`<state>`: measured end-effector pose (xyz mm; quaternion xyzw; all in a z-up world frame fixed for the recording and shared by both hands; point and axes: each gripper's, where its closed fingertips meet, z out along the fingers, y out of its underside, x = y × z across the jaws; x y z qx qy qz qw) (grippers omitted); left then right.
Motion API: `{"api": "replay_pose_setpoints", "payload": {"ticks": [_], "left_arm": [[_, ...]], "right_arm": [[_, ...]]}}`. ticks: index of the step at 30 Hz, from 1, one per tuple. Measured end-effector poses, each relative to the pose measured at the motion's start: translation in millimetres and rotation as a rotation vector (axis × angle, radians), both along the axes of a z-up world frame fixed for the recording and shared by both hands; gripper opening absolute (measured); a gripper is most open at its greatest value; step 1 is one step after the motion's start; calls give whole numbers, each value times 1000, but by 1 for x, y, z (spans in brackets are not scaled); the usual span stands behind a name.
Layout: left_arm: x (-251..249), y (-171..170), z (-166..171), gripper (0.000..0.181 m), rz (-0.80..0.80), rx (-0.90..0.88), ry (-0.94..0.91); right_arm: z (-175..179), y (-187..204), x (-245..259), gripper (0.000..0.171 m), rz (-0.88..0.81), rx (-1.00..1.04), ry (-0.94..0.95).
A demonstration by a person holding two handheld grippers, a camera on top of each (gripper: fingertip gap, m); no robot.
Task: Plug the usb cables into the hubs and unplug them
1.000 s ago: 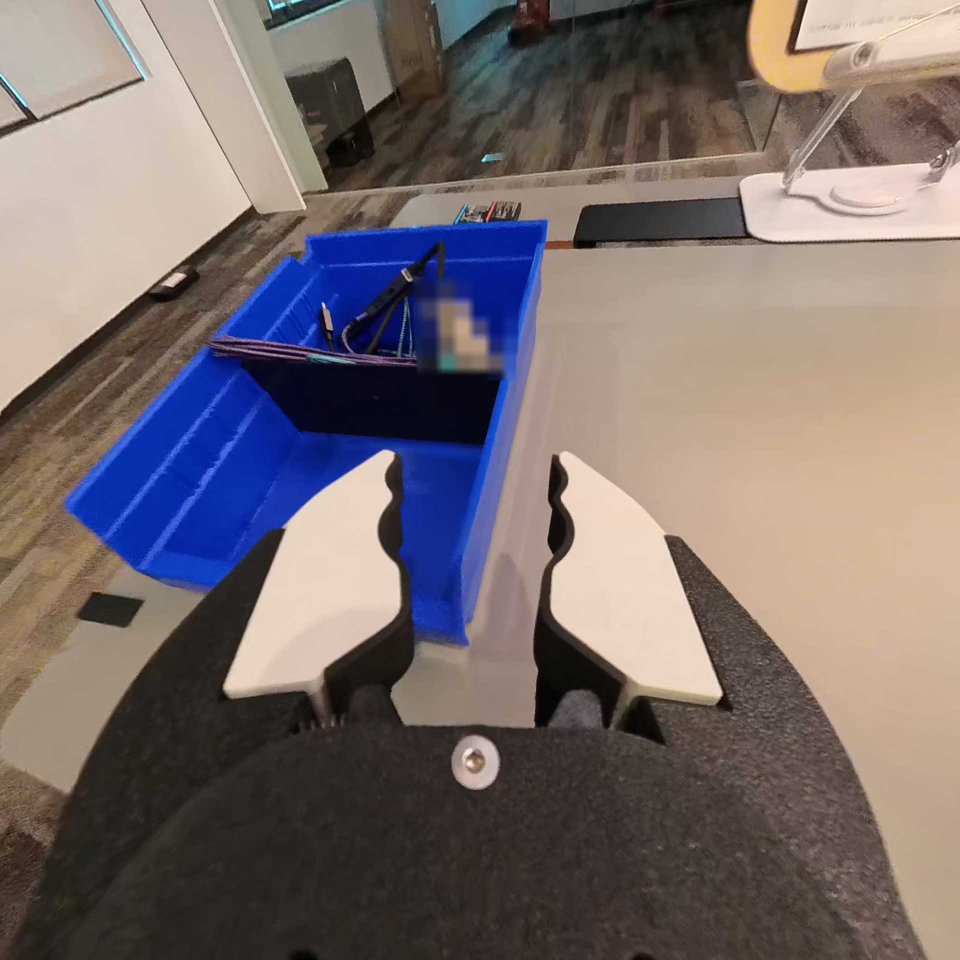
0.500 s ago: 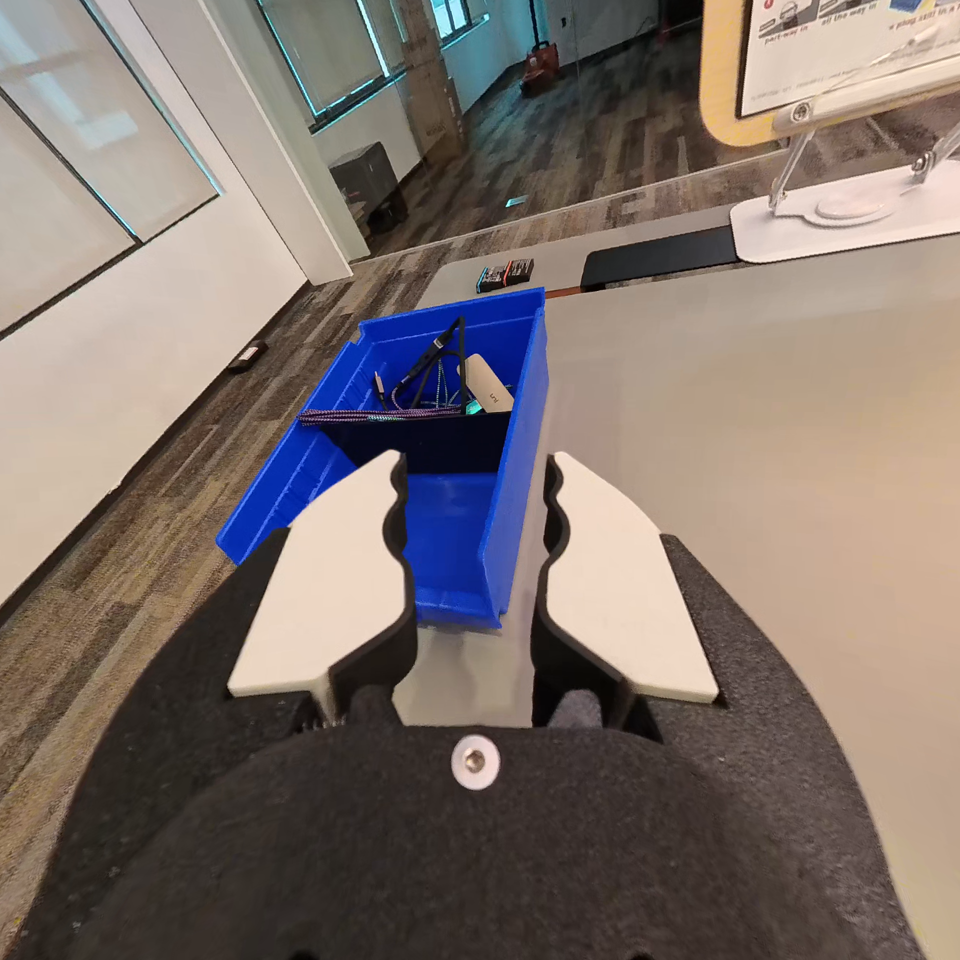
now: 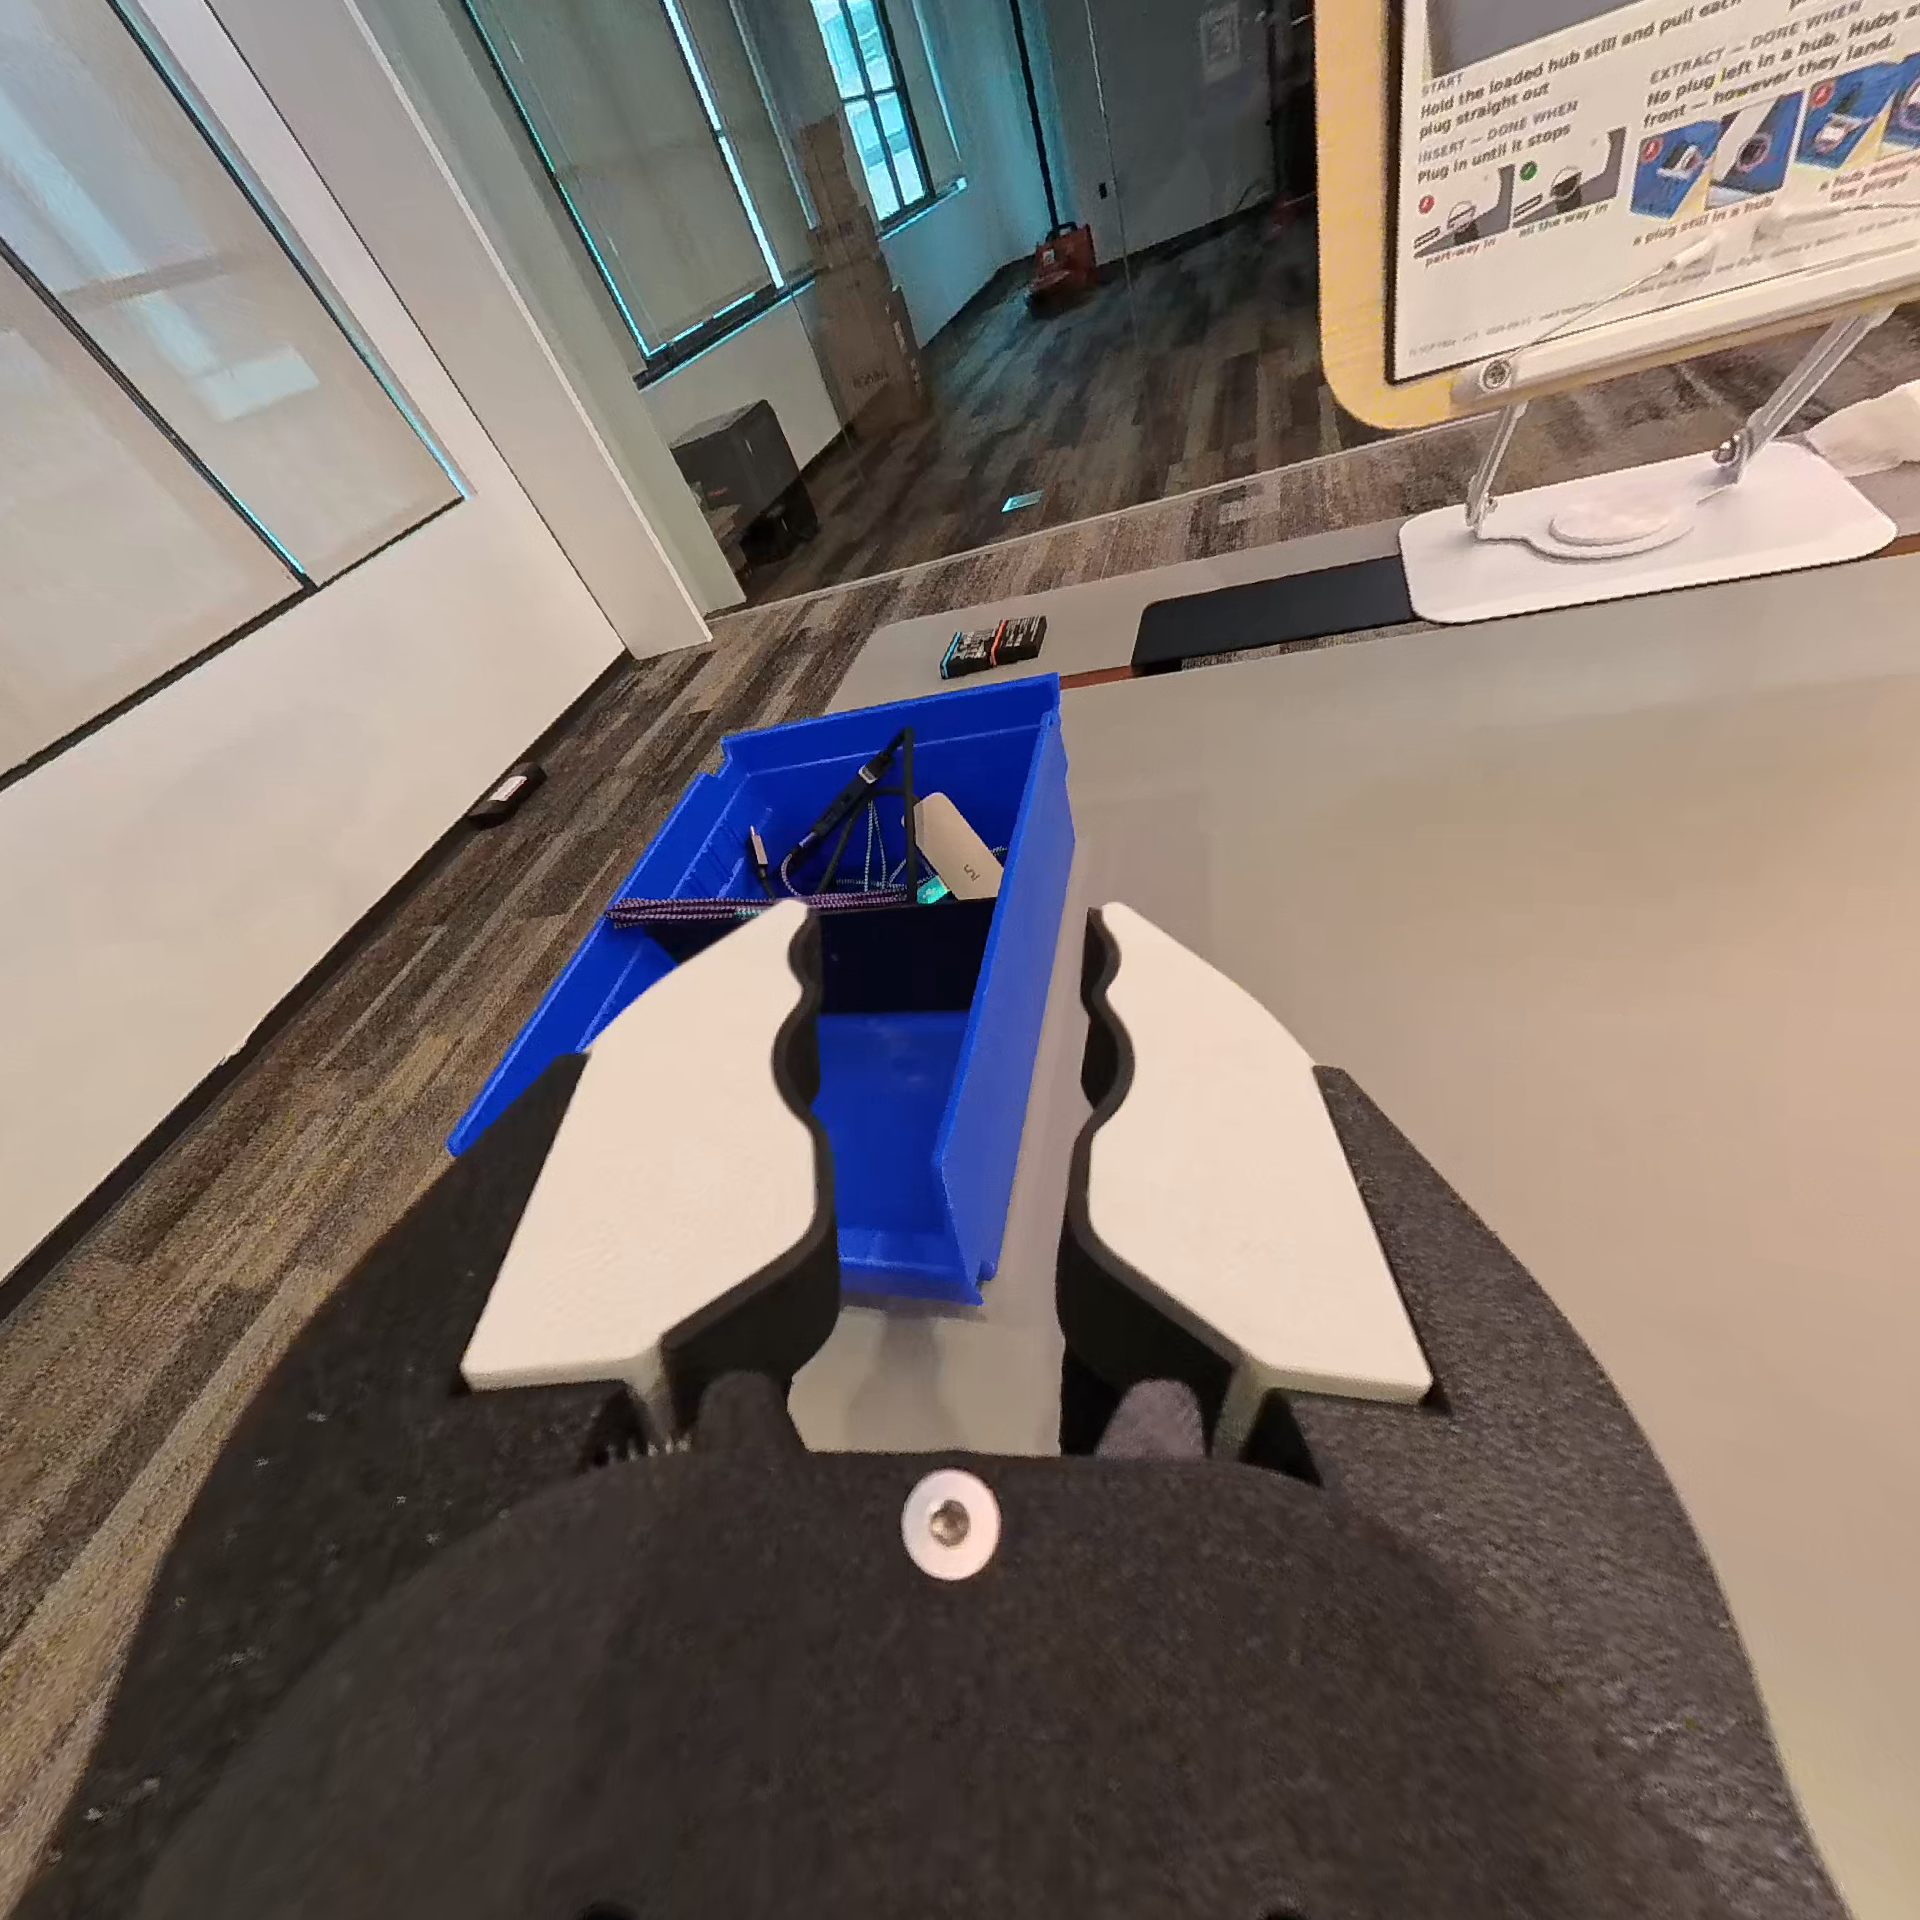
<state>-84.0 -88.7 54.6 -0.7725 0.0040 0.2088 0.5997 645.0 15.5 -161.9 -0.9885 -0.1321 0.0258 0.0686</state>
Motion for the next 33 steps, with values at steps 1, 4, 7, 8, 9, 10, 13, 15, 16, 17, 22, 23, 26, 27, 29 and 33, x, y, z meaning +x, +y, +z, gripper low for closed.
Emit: {"api": "replay_pose_setpoints", "payload": {"ticks": [1, 4, 7, 8, 9, 10, 13, 15, 16, 17, 22, 23, 26, 27, 29, 33], "left_arm": [[1, 0, 1, 47, -5, 3, 1], [5, 1, 2, 47, -19, 5, 6], [10, 2, 4, 47, -35, 10, 5], [12, 2, 5, 47, -40, 15, 7], [13, 2, 6, 47, -43, 20, 9], [16, 2, 7, 46, -48, 23, 10], [20, 0, 8, 45, -54, 26, 17], [20, -2, 8, 46, -49, 22, 19], [20, -3, 9, 45, -48, 23, 19], [19, -4, 9, 45, -47, 26, 19], [16, -10, 14, 44, -35, 39, 29], [15, -11, 14, 43, -34, 44, 28], [11, -12, 13, 44, -33, 39, 18], [10, -11, 13, 43, -33, 36, 20], [6, -11, 13, 43, -33, 31, 24], [-5, -3, 12, 44, -49, 18, 23]], "right_arm": [[0, -9, -3, 16, 21, -7, 15], [0, -41, -11, 13, 132, -43, 51], [-1, -66, -9, 12, 310, -74, 19], [-1, -71, -7, 12, 363, -79, 6], [-1, -73, -7, 12, 429, -73, -1], [-1, -75, -7, 12, 499, -60, -10], [-1, -74, -7, 11, 620, -53, -9], [-1, -74, -8, 12, 618, -71, 27], [-1, -75, -8, 13, 616, -78, 45], [-1, -75, -8, 14, 619, -81, 57], [1, -75, -11, 29, 622, -81, 99], [2, -75, -15, 33, 608, -77, 135], [9, -68, -21, 41, 568, -24, 178], [13, -68, -25, 41, 566, -7, 191], [24, -65, -30, 43, 563, 40, 188], [60, -57, -34, 43, 562, 162, 113]]}}
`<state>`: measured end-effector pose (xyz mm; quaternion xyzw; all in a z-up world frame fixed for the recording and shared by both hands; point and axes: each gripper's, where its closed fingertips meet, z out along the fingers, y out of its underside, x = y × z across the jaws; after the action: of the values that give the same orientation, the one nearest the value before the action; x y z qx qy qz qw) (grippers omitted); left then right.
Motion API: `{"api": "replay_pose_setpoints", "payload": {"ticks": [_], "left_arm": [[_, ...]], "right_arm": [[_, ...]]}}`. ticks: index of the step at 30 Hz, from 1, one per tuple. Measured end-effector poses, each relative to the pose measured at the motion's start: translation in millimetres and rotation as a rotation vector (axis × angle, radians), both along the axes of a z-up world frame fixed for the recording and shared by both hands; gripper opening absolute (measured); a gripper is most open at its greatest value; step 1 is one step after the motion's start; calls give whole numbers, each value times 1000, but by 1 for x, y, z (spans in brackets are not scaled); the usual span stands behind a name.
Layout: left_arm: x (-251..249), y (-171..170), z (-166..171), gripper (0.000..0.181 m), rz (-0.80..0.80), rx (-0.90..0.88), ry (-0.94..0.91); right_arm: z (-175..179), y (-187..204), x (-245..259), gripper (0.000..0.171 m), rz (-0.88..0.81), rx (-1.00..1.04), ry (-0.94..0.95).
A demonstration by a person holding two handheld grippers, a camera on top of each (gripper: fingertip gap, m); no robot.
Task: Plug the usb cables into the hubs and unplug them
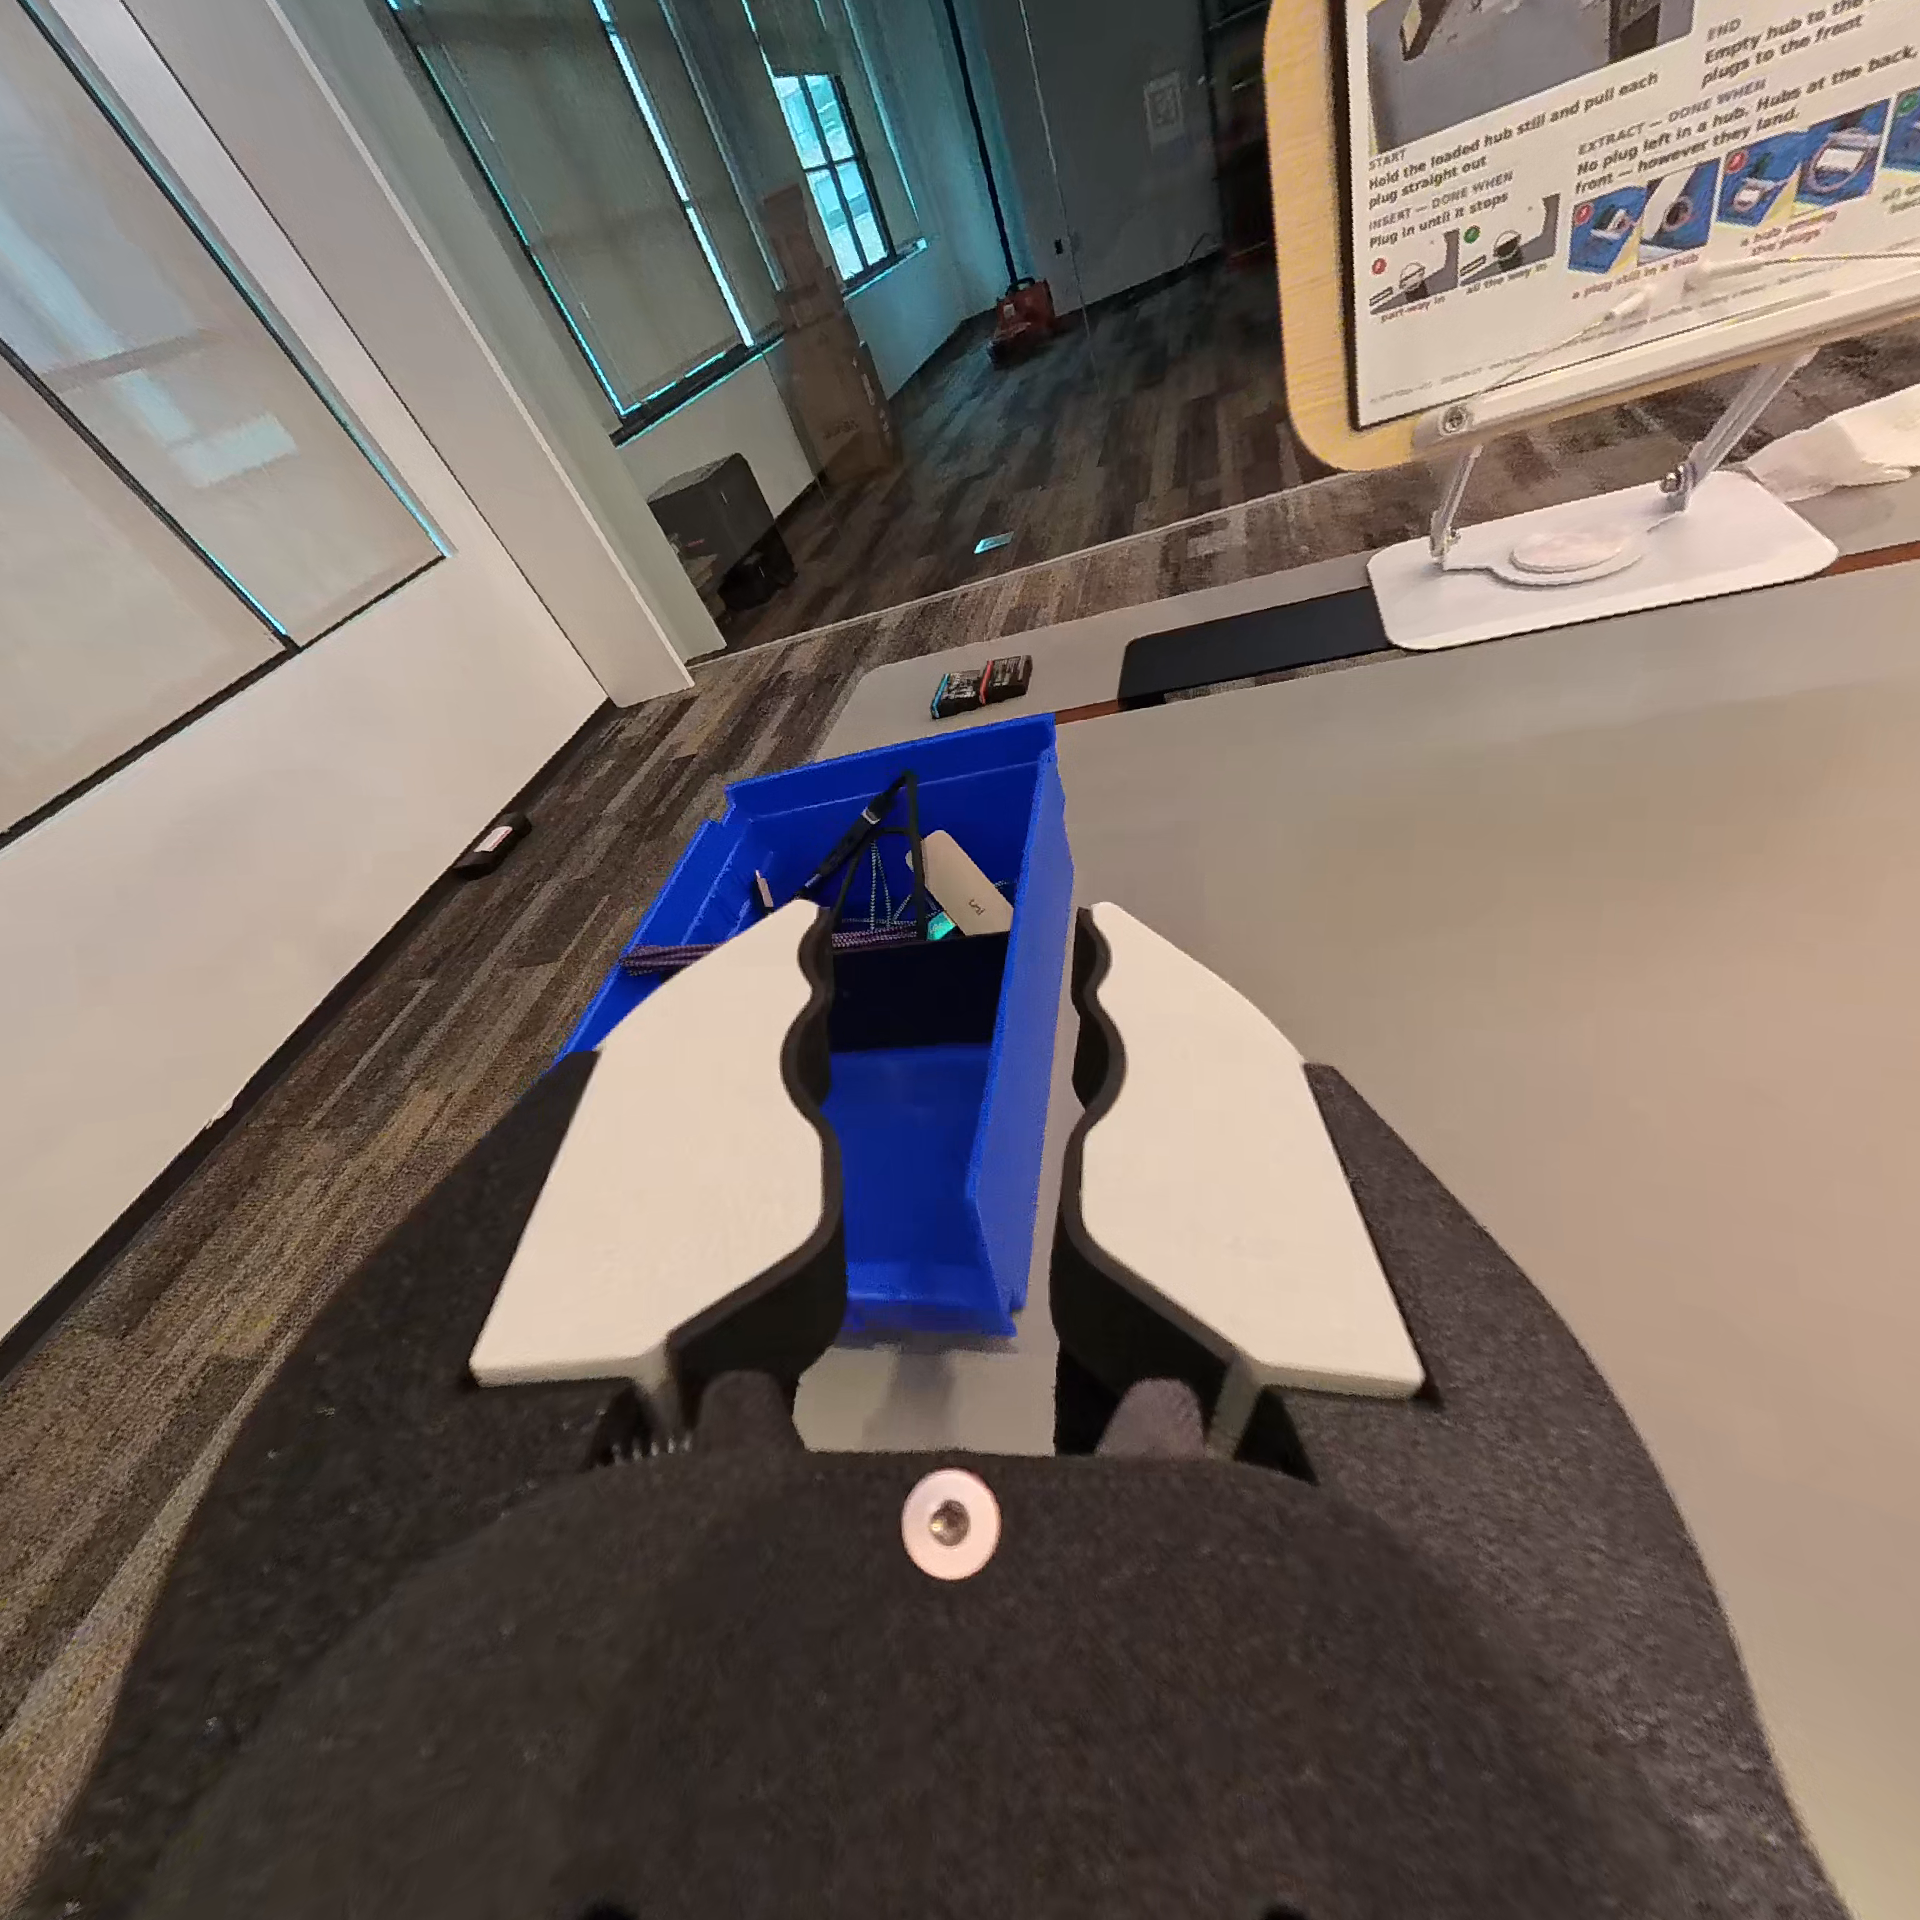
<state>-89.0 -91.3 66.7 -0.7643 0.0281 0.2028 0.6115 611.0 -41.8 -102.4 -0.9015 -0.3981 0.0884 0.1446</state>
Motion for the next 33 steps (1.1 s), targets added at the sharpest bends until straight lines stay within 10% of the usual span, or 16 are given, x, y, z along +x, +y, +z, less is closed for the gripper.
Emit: {"api": "replay_pose_setpoints", "payload": {"ticks": [15, 33], "left_arm": [[-88, 69, 13, 44, -138, -121, -84], [-176, 163, -66, 42, -316, -429, 107]], "right_arm": [[206, 77, -187, 42, 24, 635, 281], [195, 111, -489, 34, 355, 490, 428]]}}
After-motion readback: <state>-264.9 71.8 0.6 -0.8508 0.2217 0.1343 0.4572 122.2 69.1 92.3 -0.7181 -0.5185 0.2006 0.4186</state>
